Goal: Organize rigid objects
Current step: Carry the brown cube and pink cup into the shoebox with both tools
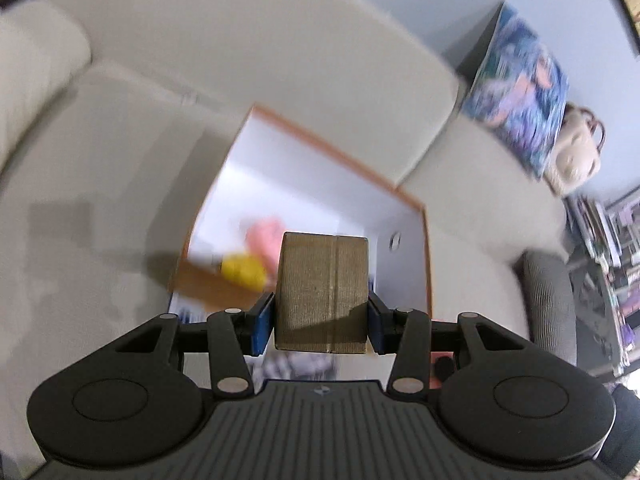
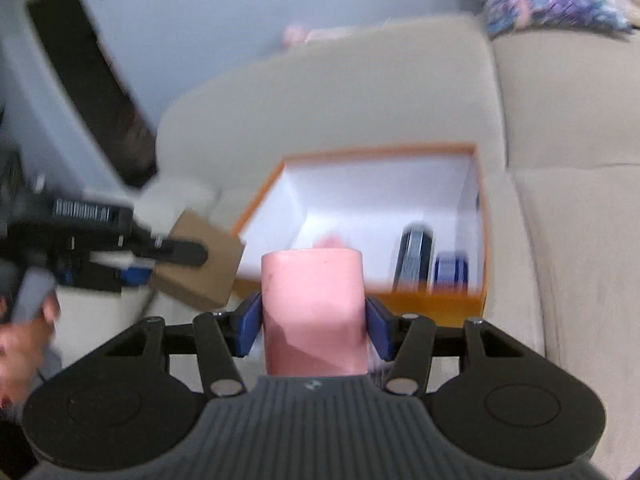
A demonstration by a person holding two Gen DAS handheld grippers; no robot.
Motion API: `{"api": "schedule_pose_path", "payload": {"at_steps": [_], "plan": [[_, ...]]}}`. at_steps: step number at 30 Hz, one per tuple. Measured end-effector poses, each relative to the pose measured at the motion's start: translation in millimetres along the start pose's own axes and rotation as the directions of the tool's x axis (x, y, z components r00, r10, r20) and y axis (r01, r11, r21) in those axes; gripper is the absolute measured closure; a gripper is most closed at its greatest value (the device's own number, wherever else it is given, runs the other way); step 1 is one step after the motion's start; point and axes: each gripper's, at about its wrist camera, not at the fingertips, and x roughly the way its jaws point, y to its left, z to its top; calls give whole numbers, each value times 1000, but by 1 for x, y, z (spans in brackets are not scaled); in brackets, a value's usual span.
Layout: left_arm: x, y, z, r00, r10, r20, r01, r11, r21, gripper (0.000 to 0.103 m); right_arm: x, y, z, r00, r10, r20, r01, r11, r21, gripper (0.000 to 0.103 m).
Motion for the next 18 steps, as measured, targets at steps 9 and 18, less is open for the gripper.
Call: {"api": "schedule_pose_path", "payload": {"at_steps": [9, 18], "plan": [[64, -24, 29, 982, 169, 83, -180, 972, 154, 50, 65, -8, 57, 993, -119, 16, 118, 989, 86, 46], [115, -8, 21, 960, 281, 15, -277, 935, 222, 52, 139, -28, 41, 970, -193, -147, 208, 973, 95, 46]]}}
